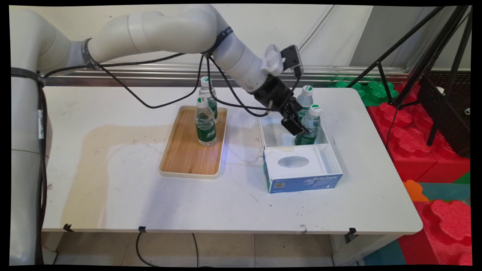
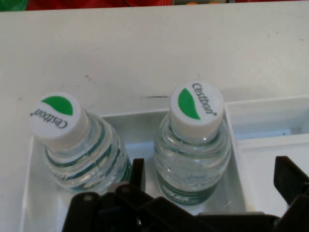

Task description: Pick up the green bottle from the white box

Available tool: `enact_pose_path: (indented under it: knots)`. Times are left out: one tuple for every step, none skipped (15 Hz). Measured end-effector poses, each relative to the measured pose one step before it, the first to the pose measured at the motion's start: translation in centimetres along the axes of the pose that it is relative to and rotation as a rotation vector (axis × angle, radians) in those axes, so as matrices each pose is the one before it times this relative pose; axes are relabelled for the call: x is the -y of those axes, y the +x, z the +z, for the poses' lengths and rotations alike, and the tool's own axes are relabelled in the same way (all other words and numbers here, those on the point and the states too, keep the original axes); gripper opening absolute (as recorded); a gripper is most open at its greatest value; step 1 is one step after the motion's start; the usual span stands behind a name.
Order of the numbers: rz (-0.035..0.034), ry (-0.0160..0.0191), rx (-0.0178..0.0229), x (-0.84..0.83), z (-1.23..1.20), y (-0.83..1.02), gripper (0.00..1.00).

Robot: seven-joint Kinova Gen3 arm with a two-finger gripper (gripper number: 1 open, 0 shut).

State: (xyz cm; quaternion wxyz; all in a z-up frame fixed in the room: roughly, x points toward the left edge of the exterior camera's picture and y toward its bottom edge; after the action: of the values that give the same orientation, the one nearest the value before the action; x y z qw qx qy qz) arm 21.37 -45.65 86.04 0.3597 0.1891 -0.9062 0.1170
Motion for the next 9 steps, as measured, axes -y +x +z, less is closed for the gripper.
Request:
enact_pose_path:
  knots:
    - [-0.00102,-0.00028,0.00309,0.124,0.674,0.056,1.00]
    - [-0.00110,-0.00040,0.00209,0.094,0.537,0.050,1.00]
    - [-0.00053,-0.00042,0.00090,0.058,0.345,0.040,1.00]
    - [-0.00111,-0.00126,0.00110,0.072,0.487,0.057,1.00]
    - [-0.00175,-0.00051,0.00052,0.083,0.515,0.063,1.00]
    - [-0.00182,0.00202,-0.00061,0.093,0.476,0.085,1.00]
    - [-0.00180,0.00098,-0.00057,0.057,0.366,0.070,1.00]
    - [-0.00240,-0.00060,-0.00086,0.039,0.401,0.084,1.00]
    - [-0.00228,0.00004,-0.00019,0.043,0.501,0.102,1.00]
